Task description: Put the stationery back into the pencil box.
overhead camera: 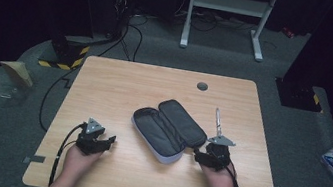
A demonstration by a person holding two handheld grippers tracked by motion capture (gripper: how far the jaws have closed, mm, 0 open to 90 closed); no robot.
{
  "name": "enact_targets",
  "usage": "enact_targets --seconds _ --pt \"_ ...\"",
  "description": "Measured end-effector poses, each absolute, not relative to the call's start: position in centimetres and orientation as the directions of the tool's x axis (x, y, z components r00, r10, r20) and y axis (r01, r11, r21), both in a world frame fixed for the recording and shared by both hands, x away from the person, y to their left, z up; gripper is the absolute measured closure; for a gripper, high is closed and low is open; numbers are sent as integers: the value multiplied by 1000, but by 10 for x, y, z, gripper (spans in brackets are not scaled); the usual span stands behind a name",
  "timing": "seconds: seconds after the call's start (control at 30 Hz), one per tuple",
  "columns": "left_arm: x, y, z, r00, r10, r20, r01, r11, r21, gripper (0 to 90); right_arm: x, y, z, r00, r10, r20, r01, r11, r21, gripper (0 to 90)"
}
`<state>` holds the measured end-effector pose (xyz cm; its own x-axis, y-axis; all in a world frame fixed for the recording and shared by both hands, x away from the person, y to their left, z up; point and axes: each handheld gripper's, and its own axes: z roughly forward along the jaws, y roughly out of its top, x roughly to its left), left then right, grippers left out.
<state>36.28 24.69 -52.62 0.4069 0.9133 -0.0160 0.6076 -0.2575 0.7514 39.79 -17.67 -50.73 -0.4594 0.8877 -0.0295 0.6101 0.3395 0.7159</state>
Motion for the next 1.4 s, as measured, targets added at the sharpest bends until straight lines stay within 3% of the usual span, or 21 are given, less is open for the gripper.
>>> enact_targets --seconds 0.2,0.37,0.67,1.0,1.1,1.2,1.4 --pt "361 243 -527 410 912 8 596 -274 755 387 394 -180 -495 -448 894 -25 596 319 736 328" --pt "361 242 -528 410 912 8 594 -274 756 388 365 -167 -473 -456 886 83 560 213 800 349" --pt "360 242 -528 409 913 7 595 -273 756 387 363 -116 -480 -515 853 90 569 262 779 334" --pt "360 242 -527 412 911 10 592 -277 757 390 361 -146 -490 -480 876 57 602 281 747 338" --pt "359 239 -525 415 910 8 593 -277 756 435 362 -159 -491 -462 886 45 608 279 743 345" --pt "358 236 -523 420 906 -47 594 -235 770 463 363 -165 -492 -452 891 43 611 274 743 348" --pt "360 201 -483 482 867 -127 478 -138 868 460 364 -177 -490 -455 890 42 605 274 747 384"
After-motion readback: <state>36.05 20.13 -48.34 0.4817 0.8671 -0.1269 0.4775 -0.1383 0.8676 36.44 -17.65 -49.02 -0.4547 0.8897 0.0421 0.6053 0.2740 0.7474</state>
